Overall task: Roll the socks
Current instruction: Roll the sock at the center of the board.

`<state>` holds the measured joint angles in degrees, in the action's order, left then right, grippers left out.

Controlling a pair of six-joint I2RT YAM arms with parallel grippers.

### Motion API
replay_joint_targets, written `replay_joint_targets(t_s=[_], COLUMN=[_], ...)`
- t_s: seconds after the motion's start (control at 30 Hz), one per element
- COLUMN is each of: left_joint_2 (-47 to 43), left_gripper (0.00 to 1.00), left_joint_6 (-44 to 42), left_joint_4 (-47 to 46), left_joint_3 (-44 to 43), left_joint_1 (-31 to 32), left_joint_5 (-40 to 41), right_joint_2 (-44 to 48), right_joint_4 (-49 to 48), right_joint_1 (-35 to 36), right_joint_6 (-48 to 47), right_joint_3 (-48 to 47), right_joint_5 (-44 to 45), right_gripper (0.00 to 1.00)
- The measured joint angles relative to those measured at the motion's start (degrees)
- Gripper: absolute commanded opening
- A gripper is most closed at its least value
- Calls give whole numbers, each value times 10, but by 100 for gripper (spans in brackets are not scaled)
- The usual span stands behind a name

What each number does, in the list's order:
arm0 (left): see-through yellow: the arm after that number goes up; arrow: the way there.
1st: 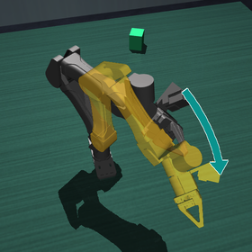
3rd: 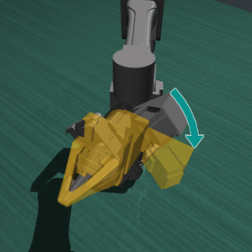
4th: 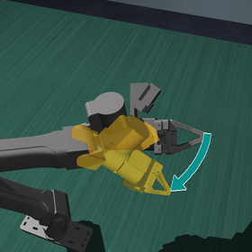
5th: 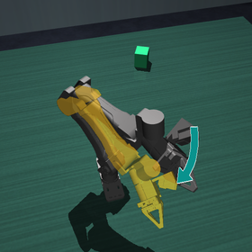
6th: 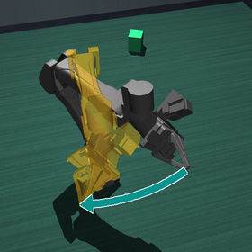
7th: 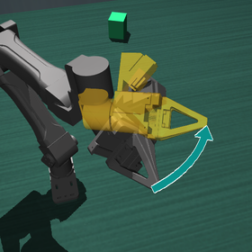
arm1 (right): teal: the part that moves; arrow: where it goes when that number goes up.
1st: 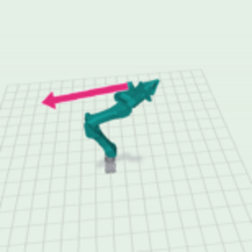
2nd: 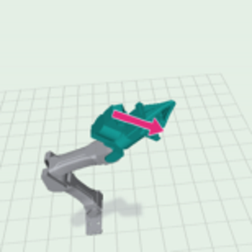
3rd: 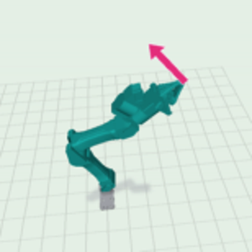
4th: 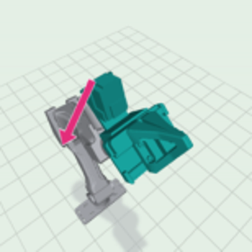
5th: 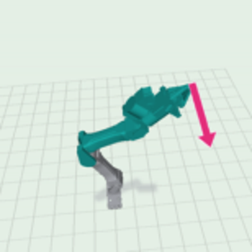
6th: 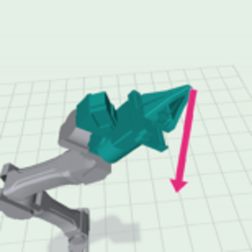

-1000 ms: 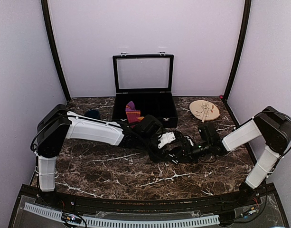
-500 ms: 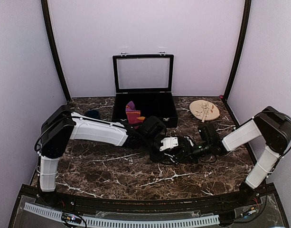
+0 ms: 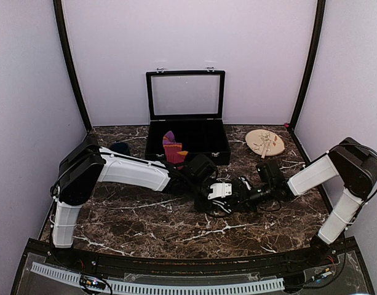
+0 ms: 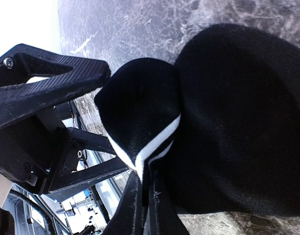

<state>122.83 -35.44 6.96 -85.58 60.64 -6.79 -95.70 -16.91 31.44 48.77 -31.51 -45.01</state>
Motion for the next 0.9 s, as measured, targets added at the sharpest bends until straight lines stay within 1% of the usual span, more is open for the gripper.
replay_joint_targets(t_s=[0.23, 0.43, 0.67, 0.73, 0.83, 0.9], left_joint_2=[12, 17, 19, 20, 20, 20], left_gripper=[60, 47, 39, 36, 34, 30], left_joint_6=[-14, -24, -32, -33, -35, -36], left_joint_4=[0, 5, 22, 28, 33, 35], left_joint_3=[-12, -17, -19, -22, -25, -26], left_joint_1=[0, 0, 0, 0, 0, 0], left_joint_5=[5, 4, 2, -1, -6, -12], right_joint_2=[0, -2, -2, -3, -3, -4], right_joint_4=[4, 6, 7, 7, 8, 9], right_joint_1=[0, 0, 0, 0, 0, 0], right_joint_6=[-3, -3, -3, -3, -4, -5], right_joint_3=[0, -1, -1, -1, -2, -3], right_joint_5=[-1, -2, -2, -2, -2, -2], right_gripper=[0, 0, 0, 0, 0, 0])
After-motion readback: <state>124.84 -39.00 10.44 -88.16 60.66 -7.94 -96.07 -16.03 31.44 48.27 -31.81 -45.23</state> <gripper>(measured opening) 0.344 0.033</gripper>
